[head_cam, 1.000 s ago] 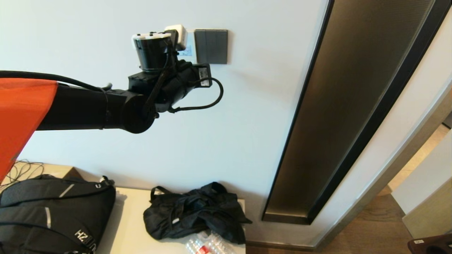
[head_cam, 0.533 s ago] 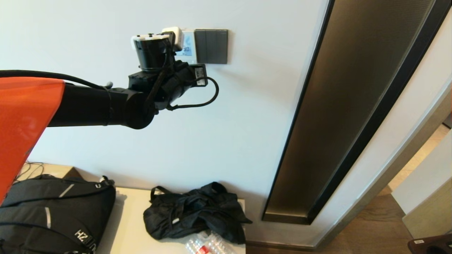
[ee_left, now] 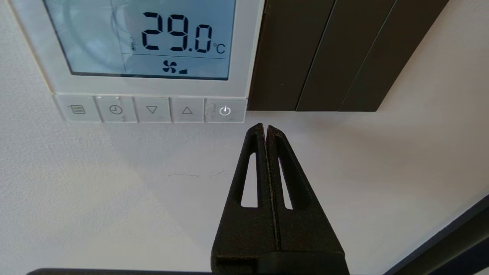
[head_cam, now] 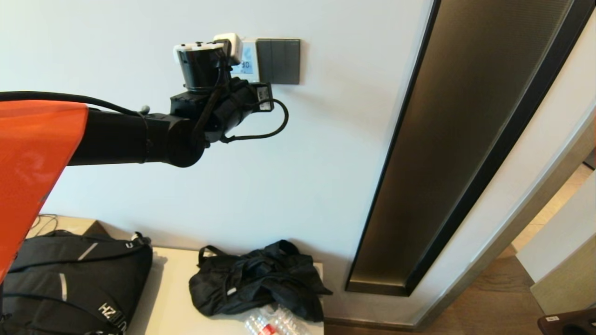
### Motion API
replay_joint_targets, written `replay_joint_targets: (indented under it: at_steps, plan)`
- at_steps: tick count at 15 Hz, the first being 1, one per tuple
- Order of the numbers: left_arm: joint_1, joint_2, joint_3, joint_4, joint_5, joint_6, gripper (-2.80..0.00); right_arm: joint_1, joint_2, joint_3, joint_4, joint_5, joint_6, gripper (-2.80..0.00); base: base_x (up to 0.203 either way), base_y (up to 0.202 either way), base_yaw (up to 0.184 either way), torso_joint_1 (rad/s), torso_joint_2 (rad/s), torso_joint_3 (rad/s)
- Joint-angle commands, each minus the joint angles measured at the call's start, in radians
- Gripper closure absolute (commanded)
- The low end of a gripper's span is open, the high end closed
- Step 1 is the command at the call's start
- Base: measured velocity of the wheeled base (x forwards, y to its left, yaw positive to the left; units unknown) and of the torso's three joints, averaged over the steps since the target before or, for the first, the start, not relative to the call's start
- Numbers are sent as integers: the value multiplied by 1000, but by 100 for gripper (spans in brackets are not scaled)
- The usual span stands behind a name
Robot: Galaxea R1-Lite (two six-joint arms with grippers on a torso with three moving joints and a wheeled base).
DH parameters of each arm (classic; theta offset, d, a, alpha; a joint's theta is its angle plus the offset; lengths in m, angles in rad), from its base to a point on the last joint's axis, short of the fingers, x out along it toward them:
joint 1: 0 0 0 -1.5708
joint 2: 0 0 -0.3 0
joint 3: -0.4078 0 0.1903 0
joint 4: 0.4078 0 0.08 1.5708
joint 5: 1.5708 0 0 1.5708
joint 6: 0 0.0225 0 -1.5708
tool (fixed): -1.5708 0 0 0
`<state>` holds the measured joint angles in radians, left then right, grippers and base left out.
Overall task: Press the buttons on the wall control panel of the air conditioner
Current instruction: Turn off the central air conditioner
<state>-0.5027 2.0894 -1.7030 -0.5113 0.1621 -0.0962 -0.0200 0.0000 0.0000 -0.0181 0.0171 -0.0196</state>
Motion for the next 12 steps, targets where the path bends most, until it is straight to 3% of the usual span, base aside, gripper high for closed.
replay_joint_targets:
  at_steps: [1,12]
  plan:
    - [6,8,-10,-2,1,-1,0,0,2,1,0,1,0,0,0,0,0,0,0,0]
    - [24,14,-33,23,-1,0,0,0,2,1,0,1,0,0,0,0,0,0,0,0]
